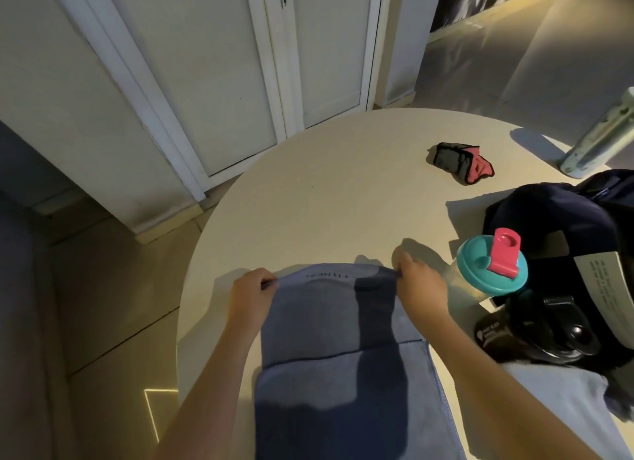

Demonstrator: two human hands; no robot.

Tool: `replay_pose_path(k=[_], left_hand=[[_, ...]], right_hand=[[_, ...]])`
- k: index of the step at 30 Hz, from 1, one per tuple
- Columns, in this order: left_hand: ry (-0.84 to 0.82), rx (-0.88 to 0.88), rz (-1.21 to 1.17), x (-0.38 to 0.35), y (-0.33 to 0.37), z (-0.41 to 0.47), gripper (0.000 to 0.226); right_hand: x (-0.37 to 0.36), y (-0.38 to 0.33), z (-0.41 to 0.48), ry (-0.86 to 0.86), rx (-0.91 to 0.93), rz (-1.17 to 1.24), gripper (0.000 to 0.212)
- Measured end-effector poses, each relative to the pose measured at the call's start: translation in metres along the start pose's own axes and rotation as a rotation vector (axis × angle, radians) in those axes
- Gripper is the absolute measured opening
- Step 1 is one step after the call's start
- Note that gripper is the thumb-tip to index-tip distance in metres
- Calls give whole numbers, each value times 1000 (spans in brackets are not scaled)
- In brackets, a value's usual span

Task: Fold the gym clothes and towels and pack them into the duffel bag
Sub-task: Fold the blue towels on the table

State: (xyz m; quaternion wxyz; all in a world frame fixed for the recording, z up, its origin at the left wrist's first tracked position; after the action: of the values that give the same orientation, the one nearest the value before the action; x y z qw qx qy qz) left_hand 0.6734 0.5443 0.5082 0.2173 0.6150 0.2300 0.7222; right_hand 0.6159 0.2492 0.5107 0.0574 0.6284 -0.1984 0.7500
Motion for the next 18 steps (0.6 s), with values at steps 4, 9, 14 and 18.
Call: replay_pose_path(k=[4, 9, 14, 18], left_hand=[[59, 41, -74, 14, -1, -40, 4], [43, 88, -100, 21, -9, -90, 6], [74, 138, -109, 41, -17, -125, 7], [91, 126, -118, 58, -13, -160, 9]], right_hand=[[9, 14, -41, 110, -28, 266, 12], [21, 32, -85, 128, -113, 324, 18], [31, 38, -117, 127, -153, 361, 18], [36, 47, -148, 107, -174, 403, 5]])
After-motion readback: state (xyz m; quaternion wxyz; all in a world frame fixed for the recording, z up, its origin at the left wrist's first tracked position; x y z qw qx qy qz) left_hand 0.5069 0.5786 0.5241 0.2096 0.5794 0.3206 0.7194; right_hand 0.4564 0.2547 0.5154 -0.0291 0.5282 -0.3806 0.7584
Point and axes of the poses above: each hand's wrist, its own z-axis towards the middle knuckle, its own x-axis out of the back of the hand, y = z × x, the point moved 7 cm from there along z, towards the middle knuckle, and after that the axes turned 13 degrees about y, right-handed, at the moved point
